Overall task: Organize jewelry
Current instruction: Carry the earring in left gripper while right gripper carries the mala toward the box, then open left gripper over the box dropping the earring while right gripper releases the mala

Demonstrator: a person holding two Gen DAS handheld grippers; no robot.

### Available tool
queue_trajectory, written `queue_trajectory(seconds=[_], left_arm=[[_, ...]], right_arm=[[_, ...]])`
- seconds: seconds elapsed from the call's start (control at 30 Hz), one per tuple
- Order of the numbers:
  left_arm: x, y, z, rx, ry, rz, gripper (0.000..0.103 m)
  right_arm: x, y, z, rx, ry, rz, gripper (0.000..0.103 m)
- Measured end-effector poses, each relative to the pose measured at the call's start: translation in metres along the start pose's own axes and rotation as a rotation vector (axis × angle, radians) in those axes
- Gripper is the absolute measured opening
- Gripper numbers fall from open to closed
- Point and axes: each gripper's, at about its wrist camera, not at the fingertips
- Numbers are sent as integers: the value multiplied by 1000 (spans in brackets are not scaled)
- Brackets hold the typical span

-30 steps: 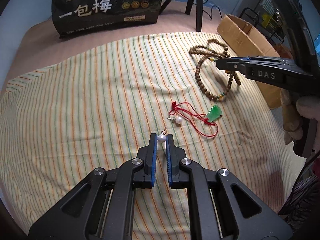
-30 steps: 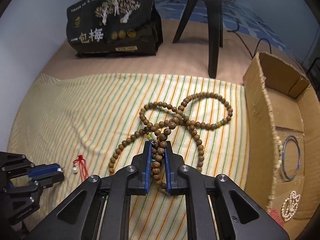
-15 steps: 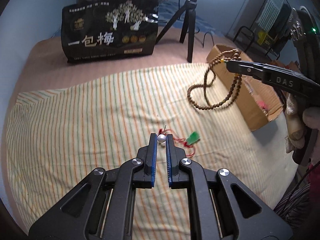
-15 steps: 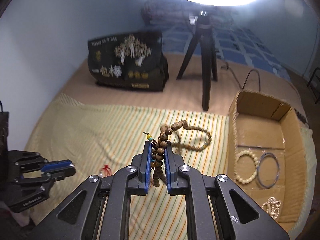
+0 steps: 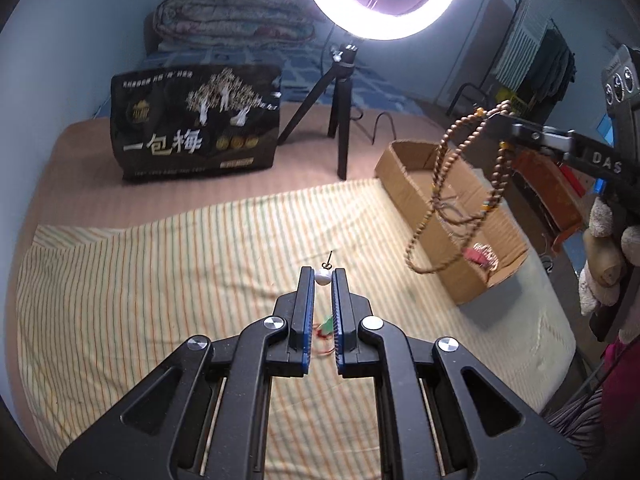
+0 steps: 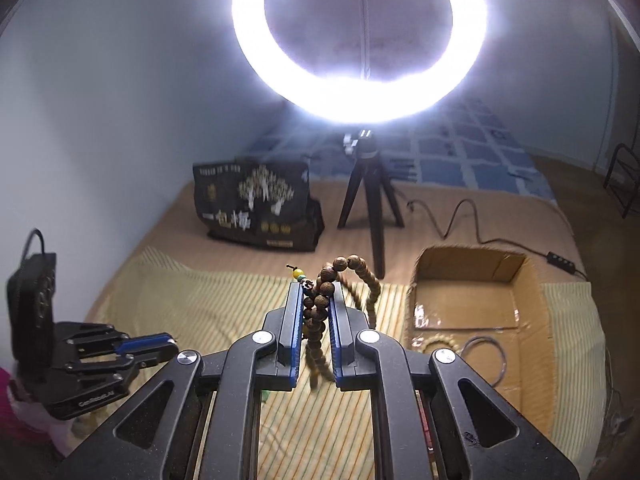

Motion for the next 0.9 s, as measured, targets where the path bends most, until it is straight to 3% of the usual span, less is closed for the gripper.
queue_trajectory(seconds=[0.23,0.47,0.9], left_arm=[[-25,5,16,-43,-30,-27,6],[-54,-2,38,-78,-42,-64,6],[-118,-53,82,-75,-107,-123,6]], right_arm=[[-17,47,13,-97,-39,7,10],[-48,77,16,-152,-89,-39,10],[-113,75,-3,-86,-149,-154,10]])
Point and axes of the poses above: each gripper's, at about its wrist camera, not at the fingertips, and y roughly against the way its jaws point, x to its left, z to its top, and after that the axes turned 2 degrees about -y, right-handed
